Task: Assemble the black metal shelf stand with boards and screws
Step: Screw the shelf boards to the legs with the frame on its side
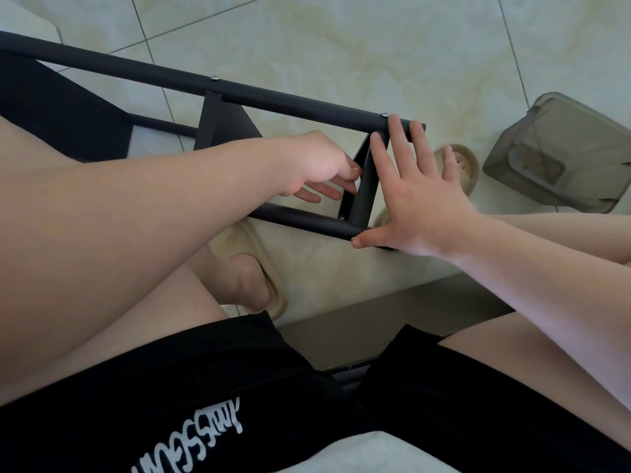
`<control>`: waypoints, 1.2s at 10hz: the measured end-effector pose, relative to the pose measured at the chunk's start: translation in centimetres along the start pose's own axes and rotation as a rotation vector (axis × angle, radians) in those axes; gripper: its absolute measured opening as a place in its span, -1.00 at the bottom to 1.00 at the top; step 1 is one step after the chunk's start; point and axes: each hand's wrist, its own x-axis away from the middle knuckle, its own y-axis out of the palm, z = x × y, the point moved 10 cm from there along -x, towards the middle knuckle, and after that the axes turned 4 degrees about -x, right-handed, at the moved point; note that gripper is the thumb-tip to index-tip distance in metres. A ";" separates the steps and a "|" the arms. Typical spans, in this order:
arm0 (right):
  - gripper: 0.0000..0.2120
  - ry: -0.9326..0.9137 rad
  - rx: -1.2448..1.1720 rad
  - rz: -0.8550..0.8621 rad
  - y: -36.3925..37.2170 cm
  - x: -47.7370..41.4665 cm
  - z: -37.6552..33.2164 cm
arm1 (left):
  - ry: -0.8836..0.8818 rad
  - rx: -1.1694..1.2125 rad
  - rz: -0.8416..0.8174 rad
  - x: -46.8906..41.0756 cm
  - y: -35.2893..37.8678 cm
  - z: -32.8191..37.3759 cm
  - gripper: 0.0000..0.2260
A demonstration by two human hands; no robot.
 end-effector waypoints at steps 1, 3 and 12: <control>0.36 0.000 0.000 -0.003 0.0 0.0 0.0 | 0.001 -0.031 -0.001 0.1 0.1 -0.1 -0.94; 0.36 0.002 -0.001 -0.011 0.0 0.0 0.0 | -0.005 -0.040 0.039 0.2 -0.3 0.0 -0.92; 0.37 -0.003 0.014 -0.008 0.2 0.1 0.0 | -0.070 -0.124 -0.051 -0.1 0.4 -1.0 -0.88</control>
